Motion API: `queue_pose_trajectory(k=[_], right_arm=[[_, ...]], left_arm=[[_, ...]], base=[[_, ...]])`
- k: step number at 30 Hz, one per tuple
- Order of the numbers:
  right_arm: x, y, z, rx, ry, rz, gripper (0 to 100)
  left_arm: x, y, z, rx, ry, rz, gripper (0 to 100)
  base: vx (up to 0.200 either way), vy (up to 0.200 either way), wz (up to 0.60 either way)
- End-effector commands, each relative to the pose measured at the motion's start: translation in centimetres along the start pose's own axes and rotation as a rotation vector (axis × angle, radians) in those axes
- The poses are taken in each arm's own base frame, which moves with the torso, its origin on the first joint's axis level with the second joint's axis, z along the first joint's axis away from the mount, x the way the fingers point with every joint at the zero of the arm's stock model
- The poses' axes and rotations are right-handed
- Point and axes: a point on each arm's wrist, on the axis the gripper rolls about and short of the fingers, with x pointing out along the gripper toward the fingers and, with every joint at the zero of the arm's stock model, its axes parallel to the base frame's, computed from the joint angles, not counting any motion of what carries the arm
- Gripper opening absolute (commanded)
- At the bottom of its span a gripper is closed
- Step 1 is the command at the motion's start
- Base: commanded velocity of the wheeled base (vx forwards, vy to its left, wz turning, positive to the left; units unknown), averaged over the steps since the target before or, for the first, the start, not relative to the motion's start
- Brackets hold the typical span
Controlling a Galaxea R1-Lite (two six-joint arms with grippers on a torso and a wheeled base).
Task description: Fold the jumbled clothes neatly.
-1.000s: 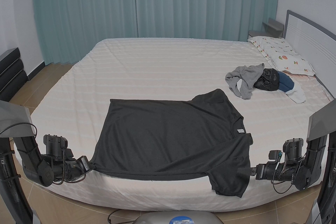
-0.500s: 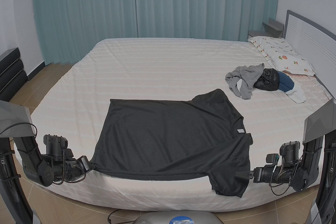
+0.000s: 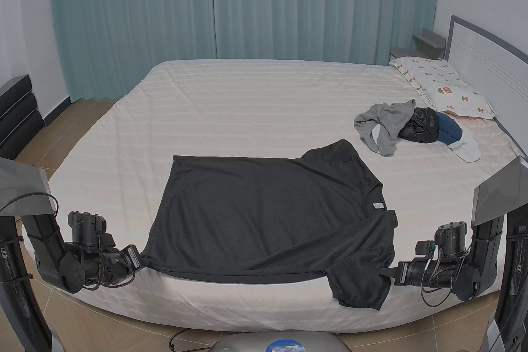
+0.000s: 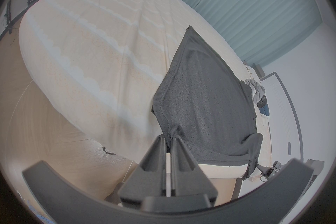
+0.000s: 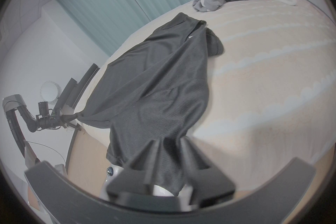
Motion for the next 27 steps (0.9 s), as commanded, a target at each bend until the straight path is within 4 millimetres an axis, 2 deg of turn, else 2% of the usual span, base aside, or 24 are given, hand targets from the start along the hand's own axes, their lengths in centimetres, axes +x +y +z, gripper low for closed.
queue_pose_trajectory(k=[1,7,8,10,17,27], right_arm=[[-0.4,-0.2,0.0,0.003,-0.006,-0.019,0],[-1.4,-0.3,0.2,0.013,-0.023,-0.03,0],[-2.5,-0.1,0.3,0.015,-0.036,-0.031,0],[-3.5,0.2,0.1,0.016,-0.034,-0.029,0],[-6.2,1.1,-0.7,0.022,-0.023,-0.032,0],[-7.0,1.2,-0.6,0.039,-0.019,-0.047,0]], left_arm=[[0.0,0.0,0.0,-0.002,0.001,0.001,0],[-0.1,0.0,0.0,0.001,0.0,0.003,0],[-0.1,0.1,-0.1,0.005,0.0,0.008,0],[-0.2,0.0,-0.1,0.008,-0.004,0.006,0],[-0.5,-0.1,-0.1,0.01,-0.006,0.005,0],[-1.3,-0.2,-0.3,0.036,-0.017,0.004,0]], base=[[0.0,0.0,0.0],[0.0,0.0,0.0],[0.0,0.0,0.0],[0.0,0.0,0.0],[0.0,0.0,0.0],[0.0,0.0,0.0]])
